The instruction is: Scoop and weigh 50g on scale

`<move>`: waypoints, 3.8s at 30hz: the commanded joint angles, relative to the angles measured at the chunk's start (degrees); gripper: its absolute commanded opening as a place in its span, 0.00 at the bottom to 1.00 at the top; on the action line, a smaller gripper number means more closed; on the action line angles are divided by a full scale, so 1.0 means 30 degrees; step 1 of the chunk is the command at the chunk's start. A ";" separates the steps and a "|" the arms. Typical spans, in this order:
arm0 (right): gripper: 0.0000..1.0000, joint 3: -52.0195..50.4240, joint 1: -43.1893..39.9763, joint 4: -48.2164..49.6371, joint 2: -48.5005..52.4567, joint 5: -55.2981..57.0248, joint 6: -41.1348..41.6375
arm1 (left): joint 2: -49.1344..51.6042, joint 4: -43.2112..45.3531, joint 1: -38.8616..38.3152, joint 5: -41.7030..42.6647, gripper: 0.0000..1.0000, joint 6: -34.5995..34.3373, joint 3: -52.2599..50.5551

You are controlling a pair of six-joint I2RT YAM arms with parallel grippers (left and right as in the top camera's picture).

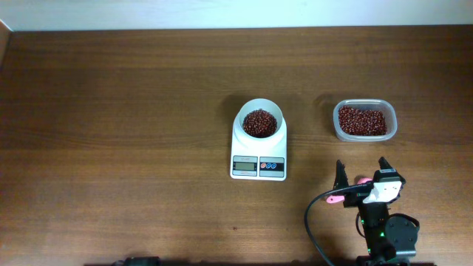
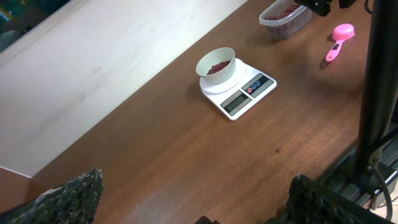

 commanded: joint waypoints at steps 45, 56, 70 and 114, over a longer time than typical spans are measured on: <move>0.99 -0.0175 0.0226 -0.0015 -0.0168 0.0226 0.0131 | -0.0073 3.0694 0.0080 -0.5224 0.99 -0.6819 -2.4108; 0.99 -0.0175 0.0226 -0.0015 -0.0168 0.0226 0.0138 | -0.0066 3.1758 0.0080 -0.5224 0.99 -0.6819 -2.5798; 0.99 -0.0175 0.0226 -0.0015 -0.0168 0.0226 0.0138 | -0.0073 3.1051 0.0073 -0.5960 0.99 -0.9602 -2.5922; 0.99 -0.0175 0.0226 -0.0015 -0.0168 0.0226 0.0138 | -0.0102 3.0855 -0.1654 -0.5872 0.99 -0.9595 -2.5922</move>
